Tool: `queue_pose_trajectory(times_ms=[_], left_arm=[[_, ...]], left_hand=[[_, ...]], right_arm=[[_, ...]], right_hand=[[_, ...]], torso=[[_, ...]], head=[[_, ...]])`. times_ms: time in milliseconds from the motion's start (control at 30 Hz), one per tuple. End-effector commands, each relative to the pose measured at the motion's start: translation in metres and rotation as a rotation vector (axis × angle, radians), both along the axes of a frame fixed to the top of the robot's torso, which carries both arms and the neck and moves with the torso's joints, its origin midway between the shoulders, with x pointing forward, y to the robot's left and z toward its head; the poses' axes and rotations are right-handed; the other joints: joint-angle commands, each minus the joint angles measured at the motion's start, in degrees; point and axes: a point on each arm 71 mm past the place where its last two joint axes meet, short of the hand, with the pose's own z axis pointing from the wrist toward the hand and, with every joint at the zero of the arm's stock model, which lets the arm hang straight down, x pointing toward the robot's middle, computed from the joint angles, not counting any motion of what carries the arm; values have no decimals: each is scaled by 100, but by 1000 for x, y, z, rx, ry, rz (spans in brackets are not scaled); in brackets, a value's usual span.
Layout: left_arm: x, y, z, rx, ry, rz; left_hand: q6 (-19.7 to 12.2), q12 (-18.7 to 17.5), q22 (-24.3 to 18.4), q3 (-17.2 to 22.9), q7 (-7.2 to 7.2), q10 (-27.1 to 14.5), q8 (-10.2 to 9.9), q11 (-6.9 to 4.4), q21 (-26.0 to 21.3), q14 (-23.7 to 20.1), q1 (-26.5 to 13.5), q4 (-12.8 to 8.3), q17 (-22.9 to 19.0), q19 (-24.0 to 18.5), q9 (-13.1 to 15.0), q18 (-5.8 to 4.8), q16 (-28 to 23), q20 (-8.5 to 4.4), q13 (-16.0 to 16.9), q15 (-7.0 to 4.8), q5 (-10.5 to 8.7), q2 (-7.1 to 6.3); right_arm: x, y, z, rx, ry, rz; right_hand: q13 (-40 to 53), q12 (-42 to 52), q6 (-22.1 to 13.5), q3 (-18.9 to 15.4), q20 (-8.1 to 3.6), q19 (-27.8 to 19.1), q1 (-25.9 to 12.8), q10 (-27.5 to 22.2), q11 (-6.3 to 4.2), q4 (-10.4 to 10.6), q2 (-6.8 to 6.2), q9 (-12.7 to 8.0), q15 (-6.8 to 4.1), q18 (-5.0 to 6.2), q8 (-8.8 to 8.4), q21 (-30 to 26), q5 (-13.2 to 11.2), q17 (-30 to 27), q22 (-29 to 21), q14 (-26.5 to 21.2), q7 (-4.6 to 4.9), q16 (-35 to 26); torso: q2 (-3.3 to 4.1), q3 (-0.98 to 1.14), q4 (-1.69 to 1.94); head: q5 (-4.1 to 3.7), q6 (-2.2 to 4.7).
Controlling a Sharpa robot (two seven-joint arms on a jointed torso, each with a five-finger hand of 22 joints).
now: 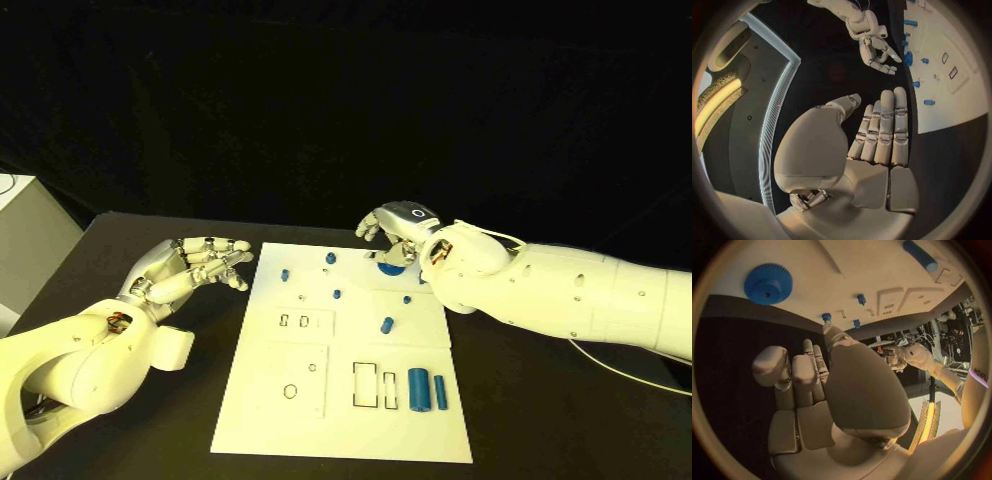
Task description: Assemble the parts on the task board
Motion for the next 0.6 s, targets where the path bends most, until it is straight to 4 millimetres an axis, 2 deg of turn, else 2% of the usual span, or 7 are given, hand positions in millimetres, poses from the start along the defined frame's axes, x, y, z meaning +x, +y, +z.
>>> queue_pose_trajectory(times_ms=[33, 267, 300, 367, 400, 433, 600], left_arm=[[0, -2, 1, -7, -6, -18], [0, -3, 1, -9, -4, -23], [0, -3, 1, -9, -4, -24], [1, -4, 0, -10, -3, -27], [1, -5, 0, -11, -3, -29], [1, -5, 0, -11, -3, -31], [1, -6, 0, -11, 0, -34]], left_hand=[[-37, -28, 6, 25, -1, -49, -30, -8, 39, -36, -31, -19, 8, -43, 8, 14, 37, 6, 3, -15, -28, 0], [-45, -28, 11, 27, 0, -60, -34, -6, 46, -53, -29, -21, 7, -59, 8, 14, 44, 9, 3, -12, -33, 1], [-46, -28, 12, 27, 0, -61, -35, -5, 47, -58, -28, -23, 7, -63, 8, 13, 45, 10, 3, -11, -34, 1], [-48, -27, 14, 29, 1, -65, -36, -4, 48, -77, -27, -25, 3, -79, 9, 13, 43, 13, 3, -8, -36, 1], [-48, -26, 14, 29, 1, -65, -36, -4, 49, -78, -27, -25, 3, -80, 9, 13, 43, 13, 3, -8, -36, 1], [-48, -26, 14, 29, 1, -65, -36, -4, 49, -78, -27, -25, 3, -80, 9, 13, 43, 13, 3, -8, -36, 1], [-48, -26, 14, 29, 1, -66, -36, -4, 49, -85, -27, -25, 1, -86, 9, 12, 42, 14, 3, -6, -37, 1]], right_arm=[[-4, -12, 3, 127, 65, 1], [-2, -41, 1, 111, 136, -54], [-1, -44, 0, 99, 148, -63], [1, -48, -3, 73, 175, -82], [3, -50, -5, 60, 191, -92], [4, -51, -6, 50, 205, -100], [11, -51, -12, 20, 248, -128]], right_hand=[[17, 37, 72, 125, -3, 60, -30, 239, -35, 24, -91, 8, -18, -128, 45, 147, 30, 189, 187, 58, -4, 135], [776, 1079, 212, 79, -166, 85, -250, 1246, -302, -1, -340, 80, -226, -166, 206, 402, 125, 717, 523, 107, -207, 468], [1493, 1885, 125, -109, -206, 103, -279, 1068, -343, -49, -348, 102, -220, -189, 236, 490, 170, 827, 650, 123, -231, 533], [6773, 6667, -82, -556, -153, 280, -412, 1797, -274, 51, -210, 174, -180, -306, 382, 979, 198, 2406, 1297, 412, -161, 1274], [7329, 7155, -190, -762, -121, 306, -400, 1876, -264, 15, -65, 198, -63, -319, 449, 1089, 267, 2768, 1439, 459, -113, 1446], [7649, 7370, -251, -948, -89, 335, -416, 2014, -174, 46, -95, 210, -74, -338, 494, 1186, 233, 3070, 1572, 501, -106, 1553], [8084, 7668, -477, -1327, -1, 407, -424, 2283, -106, 78, 5, 213, -24, -391, 553, 1392, 280, 3508, 1845, 582, -32, 1712]], torso=[[-4, 21, -74], [12, 39, -123], [14, 42, -126], [16, 46, -125], [8, 38, -110], [8, 35, -104], [16, 36, -106]], head=[[-12, 50], [-22, 89], [-25, 85], [-34, 90], [-54, 74], [-62, 69], [-51, 48]])
